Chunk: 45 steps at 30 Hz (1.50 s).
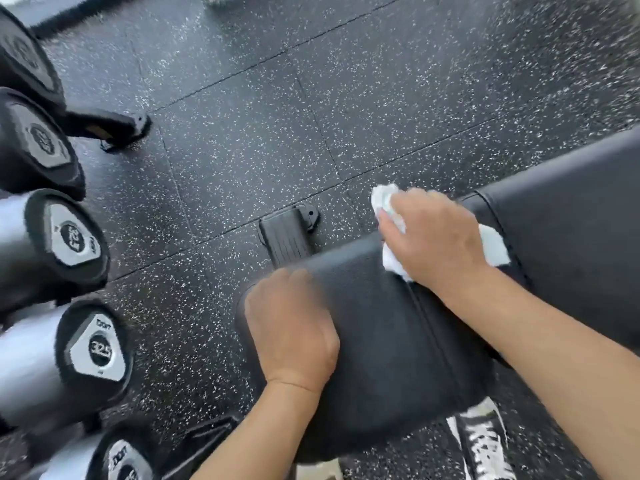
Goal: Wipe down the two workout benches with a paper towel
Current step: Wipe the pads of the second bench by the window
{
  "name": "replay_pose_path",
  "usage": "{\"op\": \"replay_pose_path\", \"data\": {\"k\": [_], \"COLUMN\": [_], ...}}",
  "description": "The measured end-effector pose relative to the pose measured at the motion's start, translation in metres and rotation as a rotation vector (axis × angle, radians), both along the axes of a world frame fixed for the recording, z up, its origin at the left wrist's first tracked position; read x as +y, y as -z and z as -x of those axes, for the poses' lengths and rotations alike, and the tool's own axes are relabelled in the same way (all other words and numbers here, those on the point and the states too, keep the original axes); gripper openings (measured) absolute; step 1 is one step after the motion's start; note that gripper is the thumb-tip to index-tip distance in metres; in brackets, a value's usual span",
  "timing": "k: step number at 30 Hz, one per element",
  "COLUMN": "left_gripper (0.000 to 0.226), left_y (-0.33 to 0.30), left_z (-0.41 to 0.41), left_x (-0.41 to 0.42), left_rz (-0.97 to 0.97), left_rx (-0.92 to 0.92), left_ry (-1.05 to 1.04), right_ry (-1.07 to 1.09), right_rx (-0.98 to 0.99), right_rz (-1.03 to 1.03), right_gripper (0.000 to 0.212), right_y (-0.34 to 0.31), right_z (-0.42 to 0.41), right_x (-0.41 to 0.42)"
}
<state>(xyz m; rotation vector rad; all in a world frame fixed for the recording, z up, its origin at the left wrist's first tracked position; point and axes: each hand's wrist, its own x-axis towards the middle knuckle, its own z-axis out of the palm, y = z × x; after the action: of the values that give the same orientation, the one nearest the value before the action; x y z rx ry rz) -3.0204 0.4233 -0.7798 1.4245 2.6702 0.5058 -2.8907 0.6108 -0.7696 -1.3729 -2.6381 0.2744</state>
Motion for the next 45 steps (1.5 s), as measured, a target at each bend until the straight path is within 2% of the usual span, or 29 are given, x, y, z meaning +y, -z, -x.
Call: {"op": "replay_pose_path", "data": {"k": [2, 5, 7, 11, 14, 17, 19, 21, 23, 26, 28, 32, 34, 37, 41, 45], "left_gripper": [0.036, 0.04, 0.045, 0.051, 0.055, 0.051, 0.048, 0.048, 0.049, 0.051, 0.051, 0.051, 0.052, 0.052, 0.054, 0.053], "left_y": [-0.001, -0.004, -0.007, -0.017, -0.025, -0.021, -0.015, -0.009, -0.006, -0.007, -0.008, -0.006, -0.006, -0.007, -0.005, -0.001], "left_z": [0.0, 0.002, 0.005, 0.003, -0.009, -0.008, -0.004, -0.002, -0.004, -0.005, -0.005, -0.006, -0.007, -0.006, -0.006, -0.003], "left_x": [-0.001, -0.003, -0.003, 0.007, 0.014, 0.021, 0.023, 0.022, 0.022, 0.022, 0.022, 0.023, 0.023, 0.023, 0.025, 0.024], "left_rz": [0.0, 0.053, 0.091, 0.191, 0.254, 0.185, 0.122, 0.08, 0.086, 0.108, 0.114, 0.114, 0.116, 0.108, 0.111, 0.094], "left_rx": [-0.002, 0.018, 0.019, 0.062, 0.088, 0.104, 0.073, 0.05, 0.059, 0.058, 0.061, 0.088, 0.089, 0.084, 0.071, 0.073], "left_ry": [0.02, 0.172, 0.372, 0.81, 0.946, 1.052, 1.018, 0.948, 0.93, 0.929, 0.93, 0.926, 0.921, 0.931, 0.93, 0.944], "right_ry": [0.129, 0.223, 0.284, 0.385, 0.399, 0.543, 0.607, 0.567, 0.522, 0.508, 0.527, 0.486, 0.459, 0.474, 0.523, 0.468], "right_rx": [0.049, 0.096, 0.07, 0.109, 0.122, 0.266, 0.429, 0.51, 0.451, 0.247, 0.223, 0.275, 0.278, 0.328, 0.369, 0.401], "right_rz": [-0.001, -0.026, -0.027, 0.056, 0.116, 0.186, 0.181, 0.136, 0.129, 0.085, 0.036, -0.071, -0.082, -0.056, 0.102, 0.057], "right_gripper": [0.032, 0.034, 0.041, 0.038, 0.026, 0.02, 0.024, 0.023, 0.029, 0.056, 0.064, 0.031, 0.023, 0.028, 0.052, 0.036], "right_y": [0.007, 0.005, -0.001, -0.017, -0.026, -0.032, -0.033, -0.027, -0.017, -0.004, 0.0, 0.009, 0.006, -0.007, -0.015, -0.007], "right_z": [0.005, -0.027, -0.063, -0.125, -0.139, -0.123, -0.106, -0.083, -0.063, -0.058, -0.07, -0.1, -0.107, -0.095, -0.052, -0.05], "right_x": [-0.001, -0.039, -0.084, -0.158, -0.171, -0.148, -0.121, -0.097, -0.09, -0.111, -0.13, -0.15, -0.148, -0.123, -0.074, -0.084]}}
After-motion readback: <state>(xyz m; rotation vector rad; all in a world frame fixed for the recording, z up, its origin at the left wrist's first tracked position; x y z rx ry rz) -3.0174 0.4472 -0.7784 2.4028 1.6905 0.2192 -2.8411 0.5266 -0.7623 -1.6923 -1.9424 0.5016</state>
